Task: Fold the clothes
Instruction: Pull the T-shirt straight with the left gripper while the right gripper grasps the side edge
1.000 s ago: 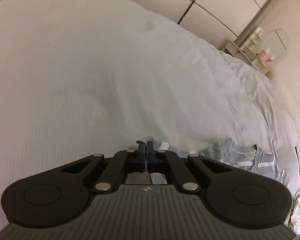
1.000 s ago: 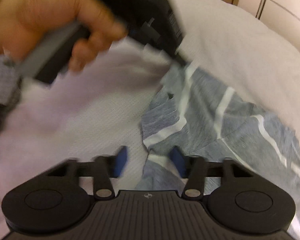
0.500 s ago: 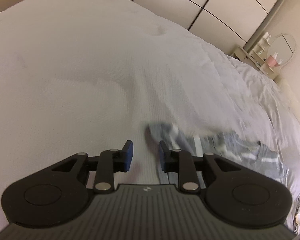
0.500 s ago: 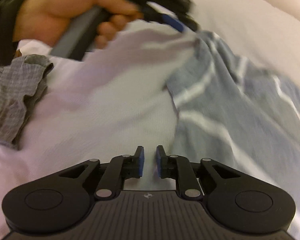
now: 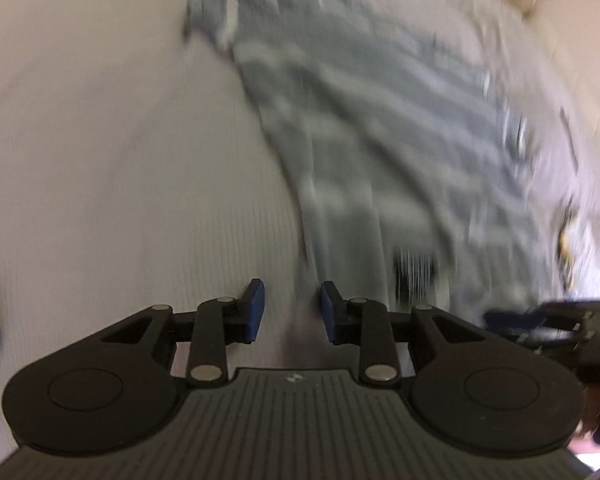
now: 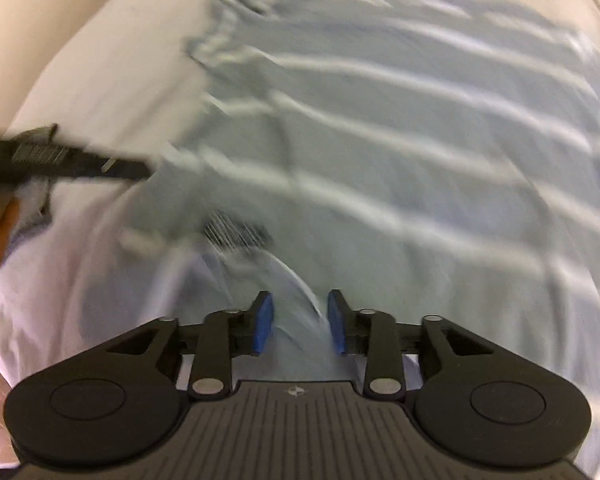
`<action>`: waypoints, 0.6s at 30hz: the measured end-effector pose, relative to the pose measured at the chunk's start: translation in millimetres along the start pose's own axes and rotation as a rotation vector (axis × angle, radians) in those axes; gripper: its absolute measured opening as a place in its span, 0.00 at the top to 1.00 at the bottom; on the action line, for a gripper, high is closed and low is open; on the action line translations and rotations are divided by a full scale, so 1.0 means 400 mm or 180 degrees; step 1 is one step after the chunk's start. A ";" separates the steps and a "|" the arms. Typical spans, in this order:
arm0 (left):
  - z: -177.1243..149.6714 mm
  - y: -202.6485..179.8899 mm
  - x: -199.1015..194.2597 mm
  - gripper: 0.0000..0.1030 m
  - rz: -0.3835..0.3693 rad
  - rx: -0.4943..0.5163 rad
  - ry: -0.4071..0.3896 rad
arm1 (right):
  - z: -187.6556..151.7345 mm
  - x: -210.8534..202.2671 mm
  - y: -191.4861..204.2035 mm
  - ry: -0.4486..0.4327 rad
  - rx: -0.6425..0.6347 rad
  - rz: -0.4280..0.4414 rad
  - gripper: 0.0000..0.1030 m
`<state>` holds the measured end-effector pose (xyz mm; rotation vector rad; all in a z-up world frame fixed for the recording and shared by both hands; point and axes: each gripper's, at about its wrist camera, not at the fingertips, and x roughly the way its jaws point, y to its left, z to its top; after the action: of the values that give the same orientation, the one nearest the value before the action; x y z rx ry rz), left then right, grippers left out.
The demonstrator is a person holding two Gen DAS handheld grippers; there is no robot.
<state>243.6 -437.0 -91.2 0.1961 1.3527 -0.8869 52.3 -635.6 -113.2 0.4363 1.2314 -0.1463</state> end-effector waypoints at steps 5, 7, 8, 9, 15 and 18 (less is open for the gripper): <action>-0.082 -0.033 -0.050 0.75 0.0322 0.0187 0.0093 | -0.158 -0.068 -0.093 0.0221 0.0219 -0.0106 0.64; -0.095 -0.063 -0.080 0.73 0.0460 0.0433 0.0032 | -0.210 -0.111 -0.117 0.0226 0.0175 -0.0152 0.64; -0.101 -0.076 -0.096 0.70 0.0482 0.0582 -0.0010 | -0.228 -0.135 -0.123 0.0192 0.0107 -0.0192 0.64; -0.108 -0.086 -0.113 0.65 0.0479 0.0725 -0.0053 | -0.245 -0.158 -0.129 0.0158 0.0038 -0.0232 0.64; -0.139 -0.197 -0.107 0.52 0.0582 0.1546 -0.0220 | -0.304 -0.244 -0.162 -0.0068 -0.0372 -0.0601 0.27; -0.175 -0.256 -0.082 0.50 0.0680 0.1959 -0.0244 | -0.332 -0.223 -0.167 -0.0037 -0.0684 -0.0859 0.27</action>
<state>125.4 -449.7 -42.8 0.7582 0.9335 -1.0943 -117.0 -654.4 -80.9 0.0816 1.2755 -0.2434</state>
